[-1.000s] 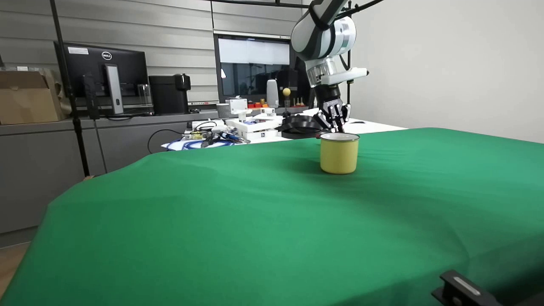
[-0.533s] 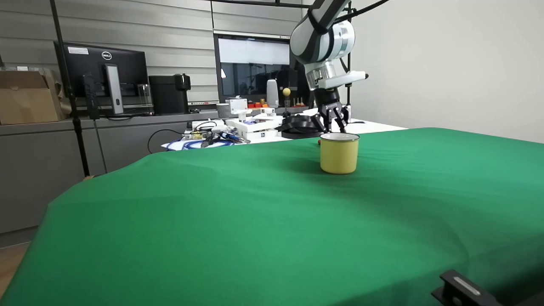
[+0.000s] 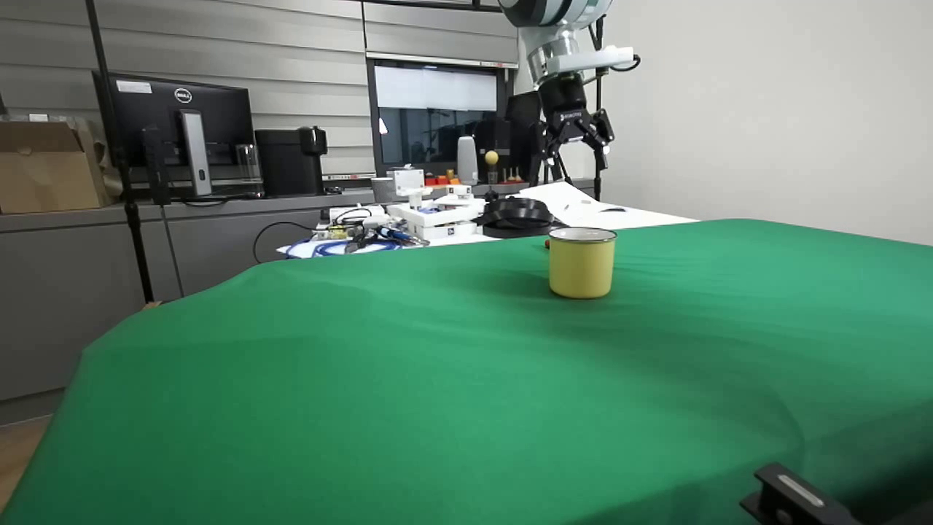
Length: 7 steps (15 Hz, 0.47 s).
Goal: Remove the marker from the cup.
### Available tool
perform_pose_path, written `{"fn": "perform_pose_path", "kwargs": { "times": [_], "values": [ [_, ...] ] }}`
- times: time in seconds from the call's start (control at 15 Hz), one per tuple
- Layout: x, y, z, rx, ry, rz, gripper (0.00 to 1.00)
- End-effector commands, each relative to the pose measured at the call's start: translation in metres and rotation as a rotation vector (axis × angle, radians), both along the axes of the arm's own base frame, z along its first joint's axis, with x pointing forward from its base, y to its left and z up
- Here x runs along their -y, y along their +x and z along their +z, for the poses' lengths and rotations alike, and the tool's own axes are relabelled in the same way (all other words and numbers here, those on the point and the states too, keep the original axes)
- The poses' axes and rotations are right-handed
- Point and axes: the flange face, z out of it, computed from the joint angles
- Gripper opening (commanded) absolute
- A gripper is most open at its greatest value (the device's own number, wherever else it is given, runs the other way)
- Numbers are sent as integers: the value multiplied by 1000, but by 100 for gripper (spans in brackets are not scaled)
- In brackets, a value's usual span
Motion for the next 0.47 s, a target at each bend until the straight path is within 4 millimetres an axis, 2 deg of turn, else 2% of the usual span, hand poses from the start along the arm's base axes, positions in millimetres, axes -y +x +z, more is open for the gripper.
{"fn": "perform_pose_path", "kwargs": {
  "times": [0.0,0.07,0.2,0.4],
  "values": [
    [-6,-31,27,-64,18,10,100],
    [-3,-10,18,-21,7,4,100],
    [-7,-21,25,-48,14,10,100],
    [-8,-26,21,-61,14,12,100]
  ]
}}
